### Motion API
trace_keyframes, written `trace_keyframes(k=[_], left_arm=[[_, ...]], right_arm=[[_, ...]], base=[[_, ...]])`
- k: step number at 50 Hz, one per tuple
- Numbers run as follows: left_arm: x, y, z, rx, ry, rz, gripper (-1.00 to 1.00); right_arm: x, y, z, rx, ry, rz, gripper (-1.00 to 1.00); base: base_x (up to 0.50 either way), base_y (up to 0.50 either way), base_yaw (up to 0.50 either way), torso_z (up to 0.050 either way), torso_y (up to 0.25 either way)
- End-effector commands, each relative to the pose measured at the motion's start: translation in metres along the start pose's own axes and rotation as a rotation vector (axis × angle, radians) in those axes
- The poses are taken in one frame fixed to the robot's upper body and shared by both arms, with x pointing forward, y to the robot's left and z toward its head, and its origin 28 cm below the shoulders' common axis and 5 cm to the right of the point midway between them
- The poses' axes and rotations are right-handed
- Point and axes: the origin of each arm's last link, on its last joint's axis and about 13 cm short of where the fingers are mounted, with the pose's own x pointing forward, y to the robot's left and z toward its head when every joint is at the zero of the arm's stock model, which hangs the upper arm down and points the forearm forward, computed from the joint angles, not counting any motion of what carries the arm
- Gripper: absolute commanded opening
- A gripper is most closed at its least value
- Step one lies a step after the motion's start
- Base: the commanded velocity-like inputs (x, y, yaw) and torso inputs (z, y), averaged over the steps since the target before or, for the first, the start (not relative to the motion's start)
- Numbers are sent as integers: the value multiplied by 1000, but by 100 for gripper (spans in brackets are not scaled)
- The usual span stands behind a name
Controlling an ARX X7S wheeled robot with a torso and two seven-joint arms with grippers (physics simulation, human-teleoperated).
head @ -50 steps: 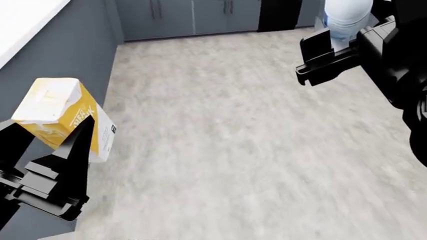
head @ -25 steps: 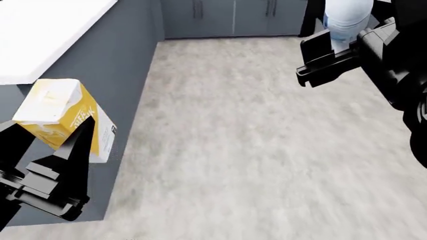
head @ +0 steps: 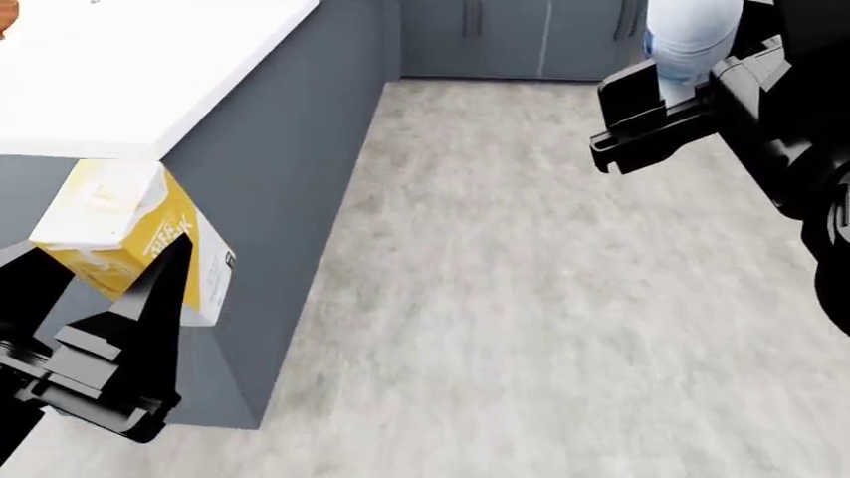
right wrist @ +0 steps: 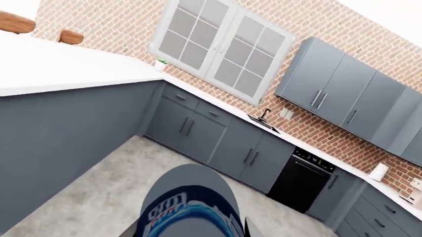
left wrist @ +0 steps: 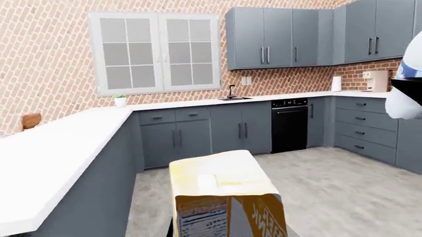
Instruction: Move the drinks to the dining counter.
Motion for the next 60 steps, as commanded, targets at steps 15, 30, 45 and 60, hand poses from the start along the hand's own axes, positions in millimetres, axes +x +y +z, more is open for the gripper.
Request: trace_keyframes(k=[15,30,45,60], left_arm=[[0,1,-1,-4,-4,12,-100],[0,0,0,-3,-5,12,-100],[0,1,0,-3,-3,9,-100],[0,1,-1,-7,-2,6,-100]], right_arm=[[-1,-1,0,-14,-19,-14,-100],[-2,-1,1,-17,-19,-13,-100],[-1,-3,2,-18,-25,-31,-100],[-1,-2,1,-15,-26,-23,-100]], base=[[-512,312,0,0,1],[-483,358,0,1,1],[-500,348,0,0,2],[-525,317,0,1,1]])
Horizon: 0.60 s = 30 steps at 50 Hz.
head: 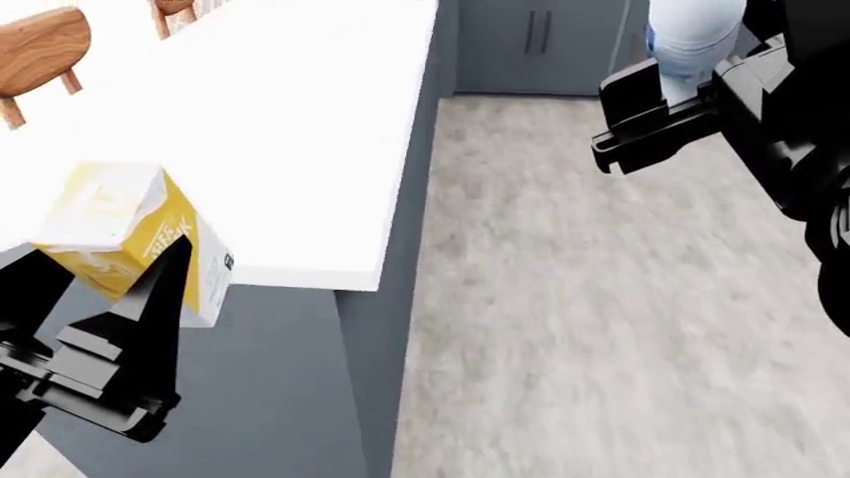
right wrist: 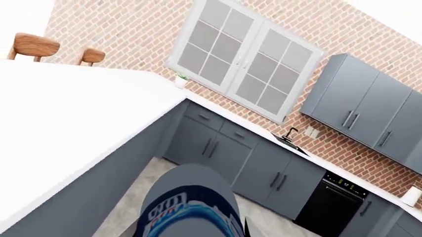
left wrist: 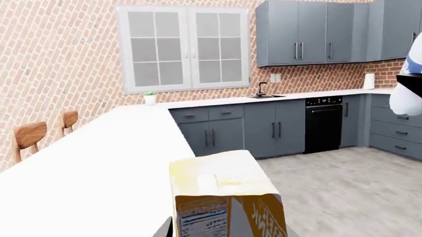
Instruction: Move the drinks to the dining counter.
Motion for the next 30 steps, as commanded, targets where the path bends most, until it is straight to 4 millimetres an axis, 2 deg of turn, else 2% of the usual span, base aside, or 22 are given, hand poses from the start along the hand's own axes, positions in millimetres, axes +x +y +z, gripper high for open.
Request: trace_keyframes(k=[1,30], left_arm=[[0,0,1,-6,-7,1,-100],[0,0,2,-7,-9,-1,-100]], right_arm=[[0,-2,1,-3,-13,-17,-100],[-1,-3,3,-10,-27,-13,-100]], base=[[-525,317,0,0,0],[-515,319,0,0,2]])
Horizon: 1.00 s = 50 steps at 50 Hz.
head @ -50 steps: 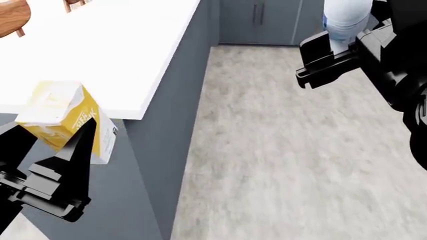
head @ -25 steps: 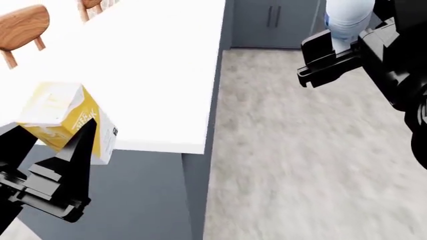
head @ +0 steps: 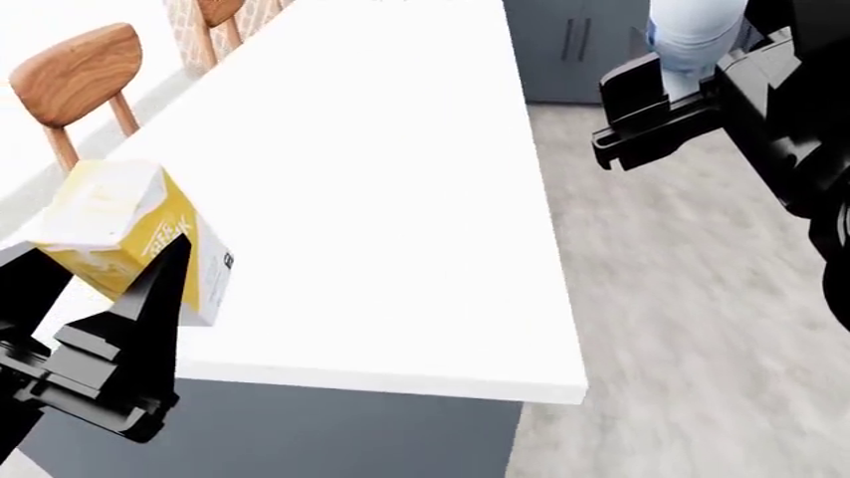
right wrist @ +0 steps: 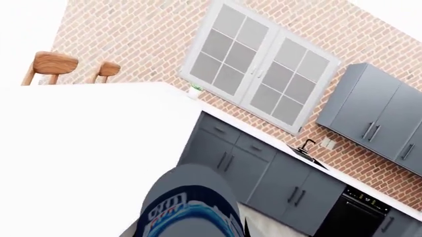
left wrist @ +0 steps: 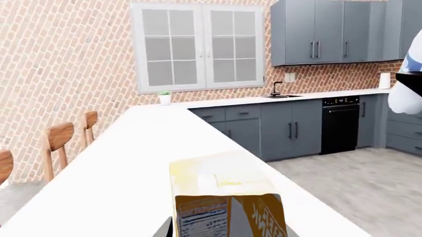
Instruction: Move the drinks to the dining counter.
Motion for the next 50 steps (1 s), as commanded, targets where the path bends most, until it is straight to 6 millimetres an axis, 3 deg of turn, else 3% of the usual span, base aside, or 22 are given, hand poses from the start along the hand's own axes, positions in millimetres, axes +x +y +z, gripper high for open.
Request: trace_keyframes(k=[1,15,28,41,50], left_arm=[[0,0,1,-6,-7,2,-100],[0,0,0,-7,-7,1,-100],[1,0,1,-7,-8,-1,-100],[3,0,0,-1,4,-4,-100],[5,0,-4,-5,14,-7,-100]], right_arm=[[0,-2,1,-11,-15,-17,-100],[-2,-1,0,-26,-31,-2,-100],[-1,2,7,-36,-53,27,-100],[12,16,5,-5,-41,90,-100],[19,24,3,156,51,168,-100]], base=[[-405,330,0,0,0],[-420,371,0,1,1],[-2,33,0,0,2],[0,0,0,1,1],[0,0,0,0,0]])
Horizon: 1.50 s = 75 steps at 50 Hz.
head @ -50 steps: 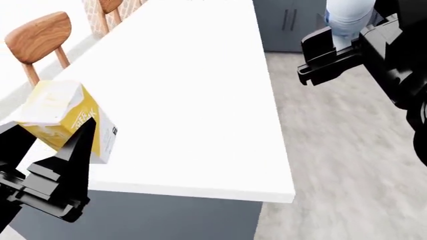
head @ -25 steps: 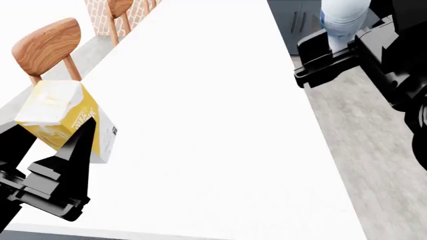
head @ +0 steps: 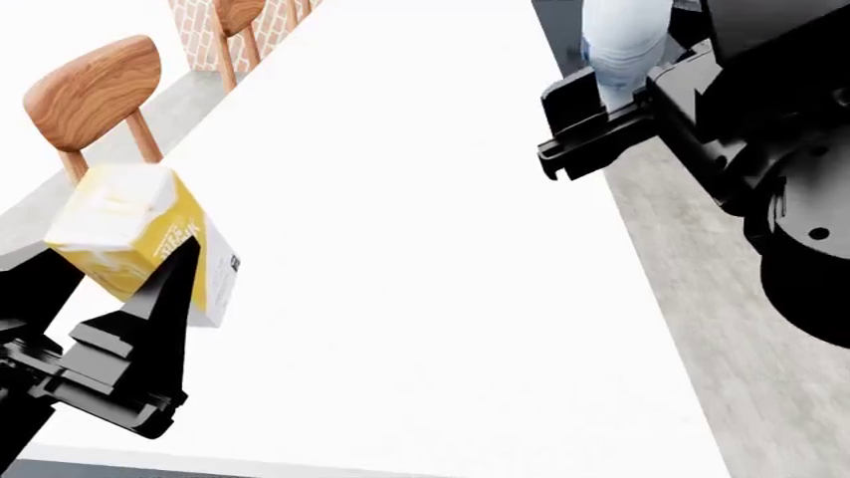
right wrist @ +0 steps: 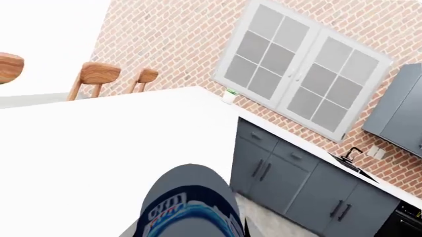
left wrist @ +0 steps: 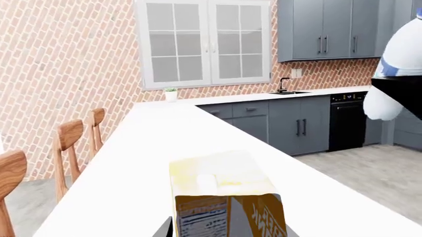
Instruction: Move the drinks to the dining counter.
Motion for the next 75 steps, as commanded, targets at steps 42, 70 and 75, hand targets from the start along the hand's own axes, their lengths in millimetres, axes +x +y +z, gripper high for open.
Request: trace_keyframes(k=[42,70,75], left_arm=[[2,0,-6,-14,11,1,-100],[1,0,-7,-13,12,5,-100],[1,0,-7,-13,12,5,-100]], right_arm=[[-23,32,-35,387,97,330,-100],[-30,42,-46,382,121,373,-100],[-30,43,-49,376,144,380,-100]], base=[[0,0,0,0,1],[0,0,0,0,1],[0,0,0,0,0]])
